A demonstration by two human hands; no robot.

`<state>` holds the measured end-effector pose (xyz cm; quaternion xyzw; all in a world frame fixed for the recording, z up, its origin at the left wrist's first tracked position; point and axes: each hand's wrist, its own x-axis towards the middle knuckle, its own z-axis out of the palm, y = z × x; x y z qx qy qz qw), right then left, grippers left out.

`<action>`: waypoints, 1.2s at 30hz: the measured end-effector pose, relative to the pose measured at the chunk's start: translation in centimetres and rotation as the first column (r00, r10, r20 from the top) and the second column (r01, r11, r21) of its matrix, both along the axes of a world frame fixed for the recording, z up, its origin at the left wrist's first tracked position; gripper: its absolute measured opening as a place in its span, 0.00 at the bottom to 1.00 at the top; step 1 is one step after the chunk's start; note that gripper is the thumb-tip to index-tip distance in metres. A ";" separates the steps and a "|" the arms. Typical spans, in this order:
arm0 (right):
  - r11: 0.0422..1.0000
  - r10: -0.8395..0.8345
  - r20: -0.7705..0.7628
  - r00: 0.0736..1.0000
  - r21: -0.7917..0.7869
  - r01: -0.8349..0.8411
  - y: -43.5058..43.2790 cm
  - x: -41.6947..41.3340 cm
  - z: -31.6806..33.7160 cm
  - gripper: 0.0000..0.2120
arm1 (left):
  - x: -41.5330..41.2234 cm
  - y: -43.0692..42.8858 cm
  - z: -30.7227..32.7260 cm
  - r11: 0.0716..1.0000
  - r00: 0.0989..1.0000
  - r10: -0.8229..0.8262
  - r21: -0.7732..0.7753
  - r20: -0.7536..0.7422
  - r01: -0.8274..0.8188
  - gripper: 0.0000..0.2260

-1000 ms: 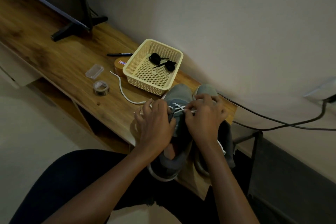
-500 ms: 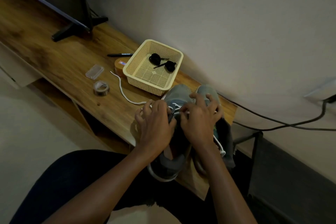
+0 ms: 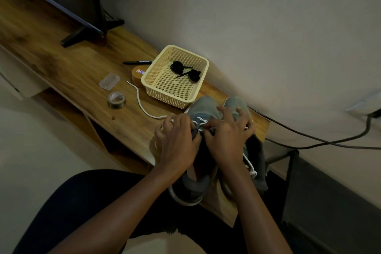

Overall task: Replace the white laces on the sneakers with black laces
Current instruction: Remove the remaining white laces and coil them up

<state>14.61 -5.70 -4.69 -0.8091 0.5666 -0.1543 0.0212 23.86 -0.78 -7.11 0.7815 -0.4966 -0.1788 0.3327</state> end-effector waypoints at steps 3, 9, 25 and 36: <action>0.999 0.023 -0.033 0.999 0.034 -0.022 -0.2 -0.3 0.3 0.08 | 0.0 -0.1 0.1 1.000 1.000 0.003 -0.001 -0.008 -0.003 0.09; 0.999 0.042 -0.054 0.998 0.023 -0.041 -0.2 -0.2 -0.1 0.05 | 0.0 -0.1 0.1 1.000 1.000 -0.002 0.023 0.014 0.001 0.08; 1.000 -0.013 0.050 0.999 -0.005 0.013 -0.3 -0.1 -0.4 0.05 | 0.0 -0.2 -0.2 0.988 0.991 0.120 0.107 -0.055 -0.114 0.23; 0.999 0.036 0.003 0.999 0.010 -0.036 -0.2 0.0 -0.5 0.05 | -0.2 -0.4 -0.1 0.978 0.988 0.133 0.172 -0.074 -0.118 0.32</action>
